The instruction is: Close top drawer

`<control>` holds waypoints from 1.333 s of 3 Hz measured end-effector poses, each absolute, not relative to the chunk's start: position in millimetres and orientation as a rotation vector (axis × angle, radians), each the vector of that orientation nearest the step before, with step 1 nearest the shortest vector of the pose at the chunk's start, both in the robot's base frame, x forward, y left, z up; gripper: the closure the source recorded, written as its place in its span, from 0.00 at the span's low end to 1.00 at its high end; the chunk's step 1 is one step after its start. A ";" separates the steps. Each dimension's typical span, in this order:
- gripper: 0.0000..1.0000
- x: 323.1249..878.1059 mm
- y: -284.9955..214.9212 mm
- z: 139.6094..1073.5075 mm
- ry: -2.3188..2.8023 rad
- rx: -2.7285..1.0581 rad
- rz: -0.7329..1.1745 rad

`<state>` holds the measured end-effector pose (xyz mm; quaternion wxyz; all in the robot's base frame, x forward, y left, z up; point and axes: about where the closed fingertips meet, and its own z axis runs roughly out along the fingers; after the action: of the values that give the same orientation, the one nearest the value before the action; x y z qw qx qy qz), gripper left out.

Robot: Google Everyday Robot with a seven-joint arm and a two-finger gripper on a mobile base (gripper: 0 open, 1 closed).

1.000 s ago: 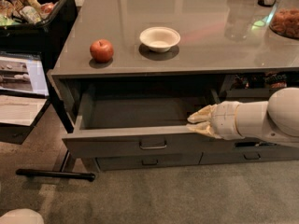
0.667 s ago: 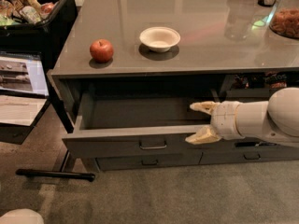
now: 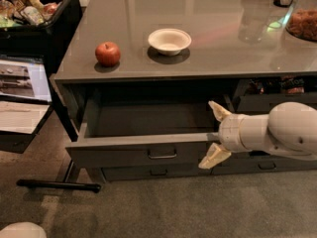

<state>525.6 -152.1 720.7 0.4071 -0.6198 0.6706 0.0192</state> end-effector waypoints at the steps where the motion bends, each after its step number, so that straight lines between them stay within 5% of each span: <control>1: 0.00 543.0 -157.2 697.5 1.709 -1.547 0.025; 2: 0.00 561.5 -161.5 684.1 1.722 -1.526 -0.014; 4: 0.42 589.8 -164.1 687.2 1.711 -1.481 -0.082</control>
Offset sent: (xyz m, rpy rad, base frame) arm 0.0587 -0.0185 -0.0524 -0.0359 -0.0426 -0.0983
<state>589.8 -164.1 687.2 0.4248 -0.5921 0.6840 -0.0329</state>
